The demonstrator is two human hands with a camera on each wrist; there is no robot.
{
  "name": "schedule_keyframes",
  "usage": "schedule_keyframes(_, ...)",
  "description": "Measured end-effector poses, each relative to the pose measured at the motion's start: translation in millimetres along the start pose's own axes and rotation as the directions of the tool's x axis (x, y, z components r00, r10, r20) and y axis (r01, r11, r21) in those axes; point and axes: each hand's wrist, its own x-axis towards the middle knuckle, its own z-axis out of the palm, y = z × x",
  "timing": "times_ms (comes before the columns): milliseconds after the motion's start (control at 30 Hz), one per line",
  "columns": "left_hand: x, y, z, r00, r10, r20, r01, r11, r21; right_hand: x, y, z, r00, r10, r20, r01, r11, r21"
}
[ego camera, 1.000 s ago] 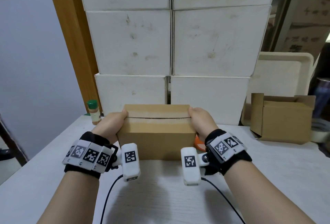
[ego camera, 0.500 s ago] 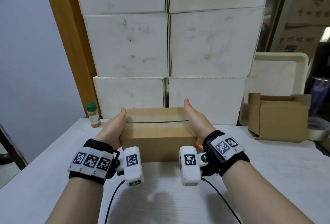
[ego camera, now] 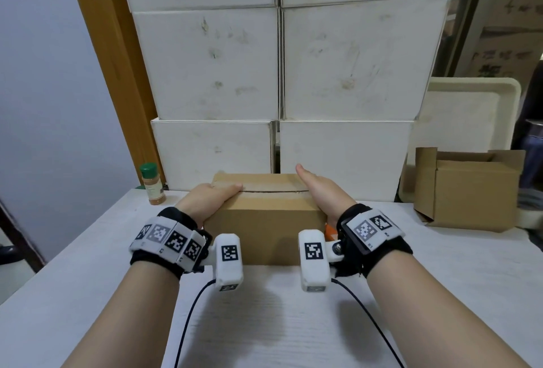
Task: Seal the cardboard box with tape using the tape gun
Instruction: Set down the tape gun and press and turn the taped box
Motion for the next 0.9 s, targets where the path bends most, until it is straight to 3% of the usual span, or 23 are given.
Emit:
schedule_keyframes(267,8,-7,-6,0.998,-0.025,0.054,0.030,0.996,-0.089,2,2,1,1.000,0.011,0.003,-0.011,0.999,0.033)
schedule_keyframes(533,9,-10,-6,0.986,-0.054,0.158,0.107,0.930,-0.350,2,8,-1,0.993,0.104,0.057,-0.114,0.974,0.196)
schedule_keyframes(633,9,-9,-4,0.985,-0.050,0.164,0.110,0.920,-0.376,2,17,1,0.991,0.120,0.050,-0.130,0.937,0.325)
schedule_keyframes(900,9,-13,-4,0.987,-0.087,0.134,0.129,0.927,-0.352,7,25,-3,0.990,0.134,0.045,-0.141,0.928,0.346)
